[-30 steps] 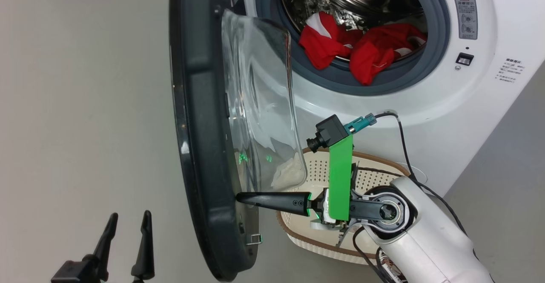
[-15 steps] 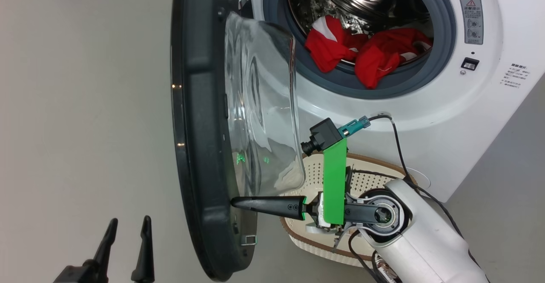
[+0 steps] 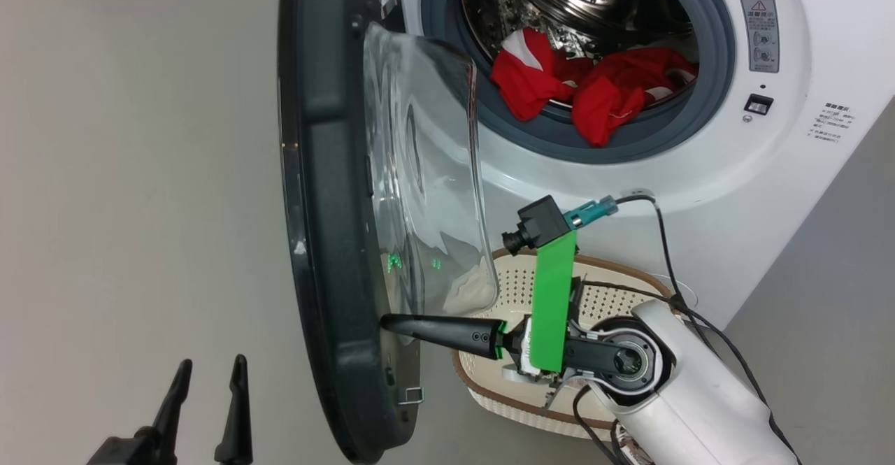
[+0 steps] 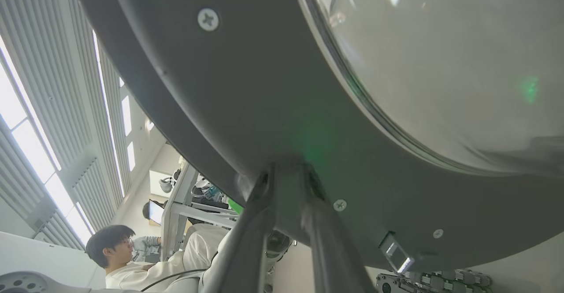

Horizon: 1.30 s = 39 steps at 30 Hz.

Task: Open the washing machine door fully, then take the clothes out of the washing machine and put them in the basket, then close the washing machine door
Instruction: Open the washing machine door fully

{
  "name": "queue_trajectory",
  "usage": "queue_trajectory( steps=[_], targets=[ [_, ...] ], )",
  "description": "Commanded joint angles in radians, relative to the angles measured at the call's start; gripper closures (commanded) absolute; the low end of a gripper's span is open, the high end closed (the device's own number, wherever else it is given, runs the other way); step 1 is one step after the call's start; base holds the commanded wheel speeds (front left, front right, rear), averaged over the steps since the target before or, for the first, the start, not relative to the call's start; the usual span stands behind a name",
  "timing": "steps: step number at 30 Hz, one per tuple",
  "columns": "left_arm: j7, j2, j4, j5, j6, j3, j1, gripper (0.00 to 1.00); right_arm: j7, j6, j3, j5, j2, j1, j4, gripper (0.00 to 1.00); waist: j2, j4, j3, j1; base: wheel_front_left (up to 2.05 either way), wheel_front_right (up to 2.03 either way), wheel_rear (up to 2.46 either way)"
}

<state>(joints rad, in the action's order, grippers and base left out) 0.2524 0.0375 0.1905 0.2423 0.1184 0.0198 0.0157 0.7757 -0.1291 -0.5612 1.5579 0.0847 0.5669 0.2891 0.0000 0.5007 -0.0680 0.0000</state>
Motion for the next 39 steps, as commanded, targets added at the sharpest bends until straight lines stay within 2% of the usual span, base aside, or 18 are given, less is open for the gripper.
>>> queue_trajectory(
  steps=[1, 26, 31, 36, 39],
  targets=[
    [0.009, 0.013, -0.02, 0.012, -0.006, -0.038, -0.023, 0.0, -0.023, -0.002, 0.003, -0.011, -0.015, -0.017, -0.032, 0.0, 0.0, -0.003, -0.001, 0.0, 0.0, 0.0, 0.0],
    [0.009, 0.013, -0.013, 0.027, 0.001, -0.077, -0.02, 0.0, -0.337, -0.002, -0.006, -0.107, 0.157, -0.15, 0.041, 0.0, 0.0, -0.077, 0.003, 0.0, 0.0, 0.0, 0.0],
    [0.009, 0.013, -0.016, 0.028, 0.002, -0.082, -0.011, 0.0, -0.423, -0.002, -0.008, -0.12, 0.19, -0.175, 0.044, 0.0, 0.0, -0.086, 0.007, 0.0, 0.0, 0.0, 0.0],
    [0.009, 0.013, -0.016, 0.024, 0.003, -0.084, -0.006, 0.0, -0.531, -0.002, -0.054, -0.193, 0.233, -0.183, 0.065, 0.0, 0.0, -0.093, 0.009, 0.0, 0.0, 0.0, 0.0],
    [0.009, 0.013, -0.014, 0.021, 0.003, -0.084, -0.004, 0.0, -0.59, -0.002, -0.075, -0.199, 0.243, -0.188, 0.073, 0.0, 0.0, -0.097, 0.013, 0.0, 0.0, 0.0, 0.0]
  ],
)
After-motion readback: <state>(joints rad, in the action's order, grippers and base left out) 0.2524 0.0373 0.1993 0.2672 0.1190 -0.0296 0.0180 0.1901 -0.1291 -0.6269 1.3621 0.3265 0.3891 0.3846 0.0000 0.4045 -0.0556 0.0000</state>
